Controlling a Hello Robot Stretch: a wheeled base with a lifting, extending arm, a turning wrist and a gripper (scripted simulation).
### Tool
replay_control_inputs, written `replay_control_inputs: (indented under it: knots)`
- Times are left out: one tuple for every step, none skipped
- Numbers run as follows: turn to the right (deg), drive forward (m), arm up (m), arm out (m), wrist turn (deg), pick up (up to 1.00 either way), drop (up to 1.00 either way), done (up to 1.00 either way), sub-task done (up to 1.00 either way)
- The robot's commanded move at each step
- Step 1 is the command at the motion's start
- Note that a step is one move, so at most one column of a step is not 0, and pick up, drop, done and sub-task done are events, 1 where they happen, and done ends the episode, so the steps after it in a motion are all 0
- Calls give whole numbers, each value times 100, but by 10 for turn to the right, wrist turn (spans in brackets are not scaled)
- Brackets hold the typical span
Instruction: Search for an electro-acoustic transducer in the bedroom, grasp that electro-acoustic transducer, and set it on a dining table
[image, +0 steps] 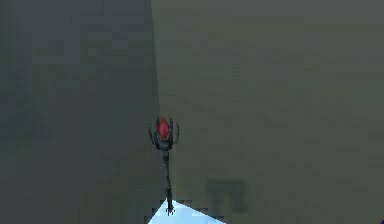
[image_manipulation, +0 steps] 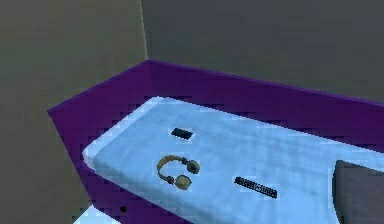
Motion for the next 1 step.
replay_control_inputs:
  knots:
    - [0,0,50,0,0,0,0,0,0]
